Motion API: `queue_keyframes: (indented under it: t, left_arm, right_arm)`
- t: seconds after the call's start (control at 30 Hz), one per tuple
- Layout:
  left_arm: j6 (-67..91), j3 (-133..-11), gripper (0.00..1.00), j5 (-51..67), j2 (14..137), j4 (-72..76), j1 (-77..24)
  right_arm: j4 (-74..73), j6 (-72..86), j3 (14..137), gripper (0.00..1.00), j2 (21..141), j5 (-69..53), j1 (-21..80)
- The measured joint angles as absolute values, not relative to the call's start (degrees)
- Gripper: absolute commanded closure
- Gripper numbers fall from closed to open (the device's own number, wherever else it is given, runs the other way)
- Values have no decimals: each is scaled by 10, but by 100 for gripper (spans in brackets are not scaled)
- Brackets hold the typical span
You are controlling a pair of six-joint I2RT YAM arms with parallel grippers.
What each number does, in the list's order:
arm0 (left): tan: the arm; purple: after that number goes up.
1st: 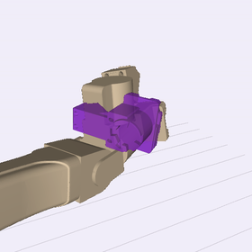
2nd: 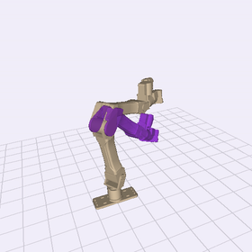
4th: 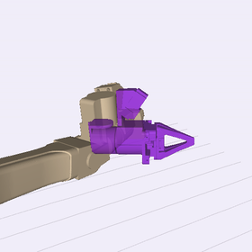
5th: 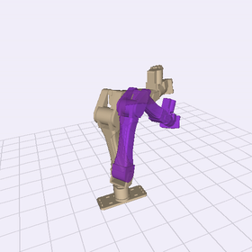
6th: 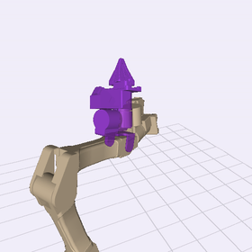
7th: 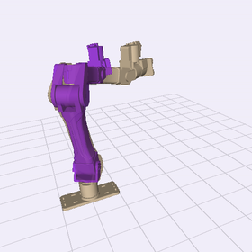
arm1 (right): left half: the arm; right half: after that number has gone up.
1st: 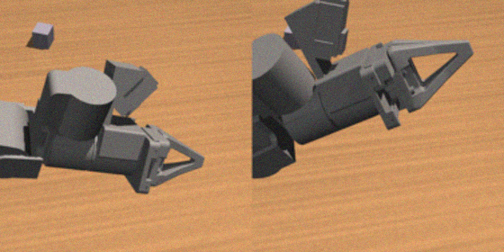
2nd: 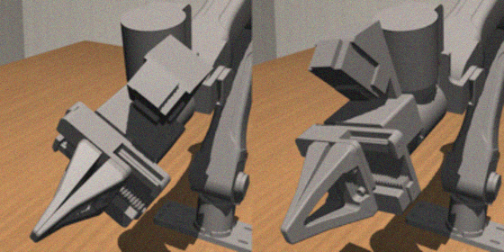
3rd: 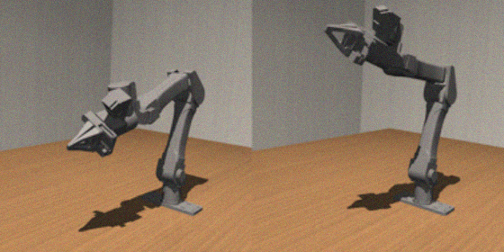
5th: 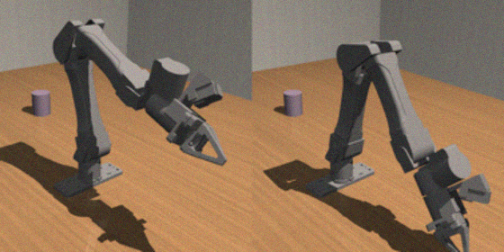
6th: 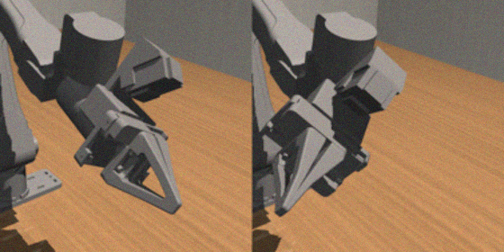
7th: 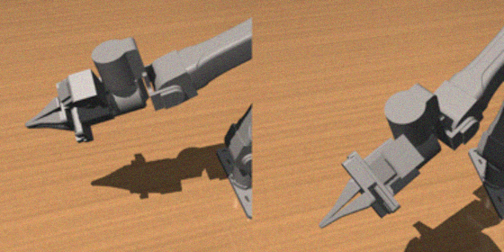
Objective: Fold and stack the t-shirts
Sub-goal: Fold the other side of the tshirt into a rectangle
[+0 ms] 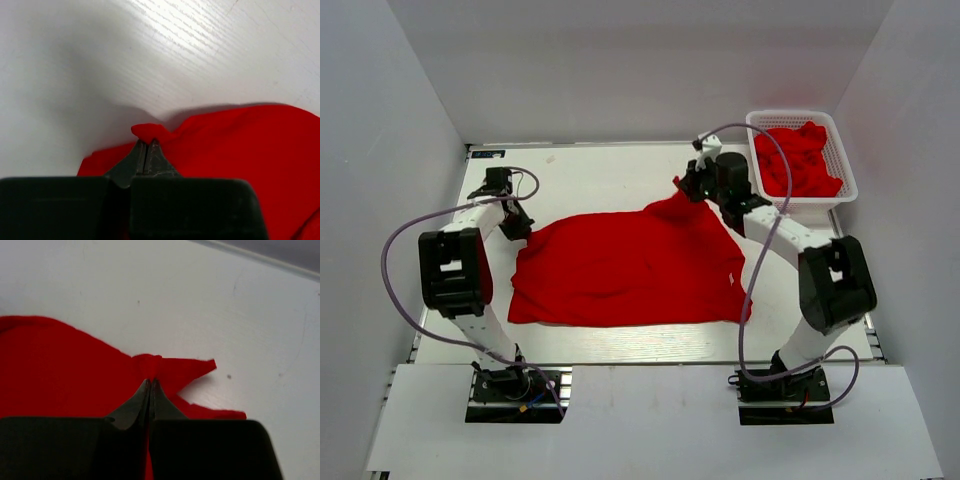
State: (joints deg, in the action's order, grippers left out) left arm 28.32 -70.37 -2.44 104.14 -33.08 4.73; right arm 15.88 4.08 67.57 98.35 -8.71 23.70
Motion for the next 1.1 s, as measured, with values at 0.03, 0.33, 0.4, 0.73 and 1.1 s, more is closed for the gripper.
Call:
queue_keyframes:
  t: [0.03, 0.33, 0.4, 0.73, 1.1]
  left_arm:
    - [284, -697, 100, -26, 1028, -332, 47]
    - [305, -670, 100, -56, 976, -349, 47]
    - [314, -667, 100, -64, 969, -358, 47]
    - [351, -649, 100, -114, 934, -402, 47]
    - [375, -644, 100, -147, 911, -427, 46]
  right_arm:
    - [156, 38, 655, 100, 966, -88, 237]
    - [129, 21, 514, 100, 810, -81, 238]
    - [123, 18, 494, 100, 778, -81, 238]
    - [82, 15, 414, 100, 665, -83, 238]
    - [6, 43, 328, 100, 544, -79, 240]
